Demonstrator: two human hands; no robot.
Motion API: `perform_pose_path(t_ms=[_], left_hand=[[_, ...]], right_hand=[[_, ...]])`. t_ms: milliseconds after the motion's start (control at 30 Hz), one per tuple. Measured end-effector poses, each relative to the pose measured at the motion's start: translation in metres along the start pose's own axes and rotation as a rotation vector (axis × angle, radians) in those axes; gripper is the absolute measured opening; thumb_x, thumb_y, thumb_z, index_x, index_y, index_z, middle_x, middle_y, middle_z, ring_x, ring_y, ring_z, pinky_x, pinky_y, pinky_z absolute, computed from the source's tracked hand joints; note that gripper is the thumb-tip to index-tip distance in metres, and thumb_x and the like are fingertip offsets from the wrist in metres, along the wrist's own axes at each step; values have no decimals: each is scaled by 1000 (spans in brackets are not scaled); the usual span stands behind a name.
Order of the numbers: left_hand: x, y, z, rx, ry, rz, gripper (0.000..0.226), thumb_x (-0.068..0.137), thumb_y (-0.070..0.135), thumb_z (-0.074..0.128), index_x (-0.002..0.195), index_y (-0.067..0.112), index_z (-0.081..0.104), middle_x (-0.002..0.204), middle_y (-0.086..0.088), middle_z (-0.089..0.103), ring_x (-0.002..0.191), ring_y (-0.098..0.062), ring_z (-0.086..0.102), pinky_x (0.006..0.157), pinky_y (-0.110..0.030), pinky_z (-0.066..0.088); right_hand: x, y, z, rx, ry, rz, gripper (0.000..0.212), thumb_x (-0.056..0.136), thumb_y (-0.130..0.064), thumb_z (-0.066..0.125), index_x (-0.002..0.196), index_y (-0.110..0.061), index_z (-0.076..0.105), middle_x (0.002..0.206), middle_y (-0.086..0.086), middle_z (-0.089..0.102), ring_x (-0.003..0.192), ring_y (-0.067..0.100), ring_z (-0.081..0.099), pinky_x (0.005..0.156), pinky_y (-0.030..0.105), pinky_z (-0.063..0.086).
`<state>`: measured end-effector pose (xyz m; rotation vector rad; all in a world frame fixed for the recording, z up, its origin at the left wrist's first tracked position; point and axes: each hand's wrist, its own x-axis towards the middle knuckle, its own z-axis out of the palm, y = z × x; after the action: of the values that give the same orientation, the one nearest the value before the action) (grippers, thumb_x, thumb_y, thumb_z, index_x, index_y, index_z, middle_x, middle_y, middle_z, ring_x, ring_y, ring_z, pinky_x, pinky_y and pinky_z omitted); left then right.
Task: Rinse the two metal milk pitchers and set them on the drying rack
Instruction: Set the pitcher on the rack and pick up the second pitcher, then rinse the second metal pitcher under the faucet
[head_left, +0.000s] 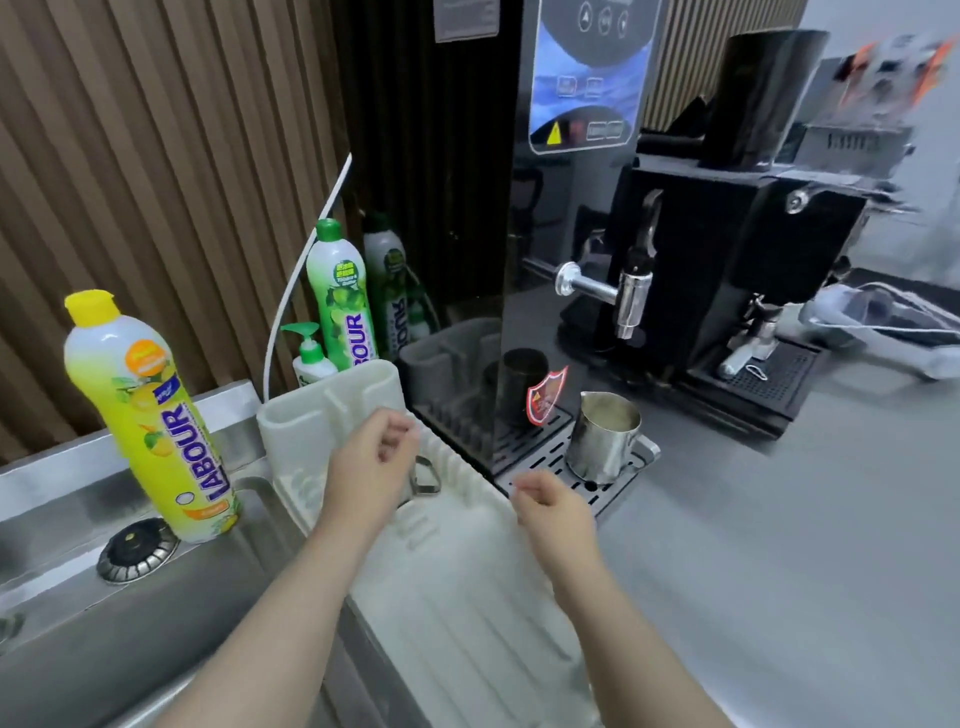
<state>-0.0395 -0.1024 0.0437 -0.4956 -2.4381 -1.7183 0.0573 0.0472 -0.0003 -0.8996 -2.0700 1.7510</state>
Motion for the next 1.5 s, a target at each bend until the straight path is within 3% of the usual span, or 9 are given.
perform_pose_path(t_ms=[200,333,467,667,767,1000,1167,1267,1500], left_hand=[[-8,16,110,-130,-459,-167,14,90,22,55,94,33,63,95,9,60,89,-13,57,86,-35,51],[8,28,163,-233,-472,-307,34,97,31,40,130,28,50,118,11,49,102,-9,50,100,-39,46],[15,35,181,-298,-514,-366,37,98,25,38,134,24,47,127,2,52,108,-15,50,87,-32,46],[-16,27,137,-316,-586,-150,40,89,15,58,129,20,52,118,7,61,94,-6,59,82,-21,46],[-48,15,91,-272,-485,-83,38,82,16,69,117,25,59,123,7,62,115,-1,55,88,-9,42],[-123,-2,-43,-405,-125,-178,41,74,-5,70,102,25,62,97,12,73,95,2,64,80,-11,47],[-175,-25,-140,-334,113,-214,42,71,8,76,107,24,63,102,12,73,94,-2,64,86,-18,49],[-206,-38,-180,-304,256,-254,39,75,1,72,103,25,62,95,14,74,91,3,65,81,-13,49],[-252,-76,-245,-269,441,-404,35,77,9,72,105,27,61,99,9,71,94,3,64,85,-21,45]], right_hand=[[14,26,-95,80,378,1,8,85,-18,60,92,-19,58,87,-2,59,84,22,55,67,31,41],[42,9,-112,91,225,-20,43,86,-31,63,124,-18,49,115,-4,51,102,17,49,84,30,37],[51,5,-114,88,134,31,31,87,-34,58,86,-3,53,86,6,50,76,18,41,69,36,38],[12,10,-125,209,9,-62,36,85,-30,61,70,-6,39,77,6,38,78,18,40,99,63,40],[-18,6,-117,108,-53,-133,41,80,-40,63,65,-12,37,66,-2,40,72,17,40,96,64,41],[-95,-7,-27,184,-380,-172,37,87,-31,63,75,0,45,75,7,43,80,15,49,88,35,57],[-143,-11,63,146,-599,-214,45,74,-47,62,74,-7,43,78,12,45,78,16,46,82,53,49],[-167,-11,109,82,-699,-280,46,69,-44,67,74,-5,45,68,1,44,70,14,42,69,35,36],[-201,-3,199,-21,-971,-242,46,67,-23,80,65,-22,34,69,2,38,63,14,35,60,28,29]])
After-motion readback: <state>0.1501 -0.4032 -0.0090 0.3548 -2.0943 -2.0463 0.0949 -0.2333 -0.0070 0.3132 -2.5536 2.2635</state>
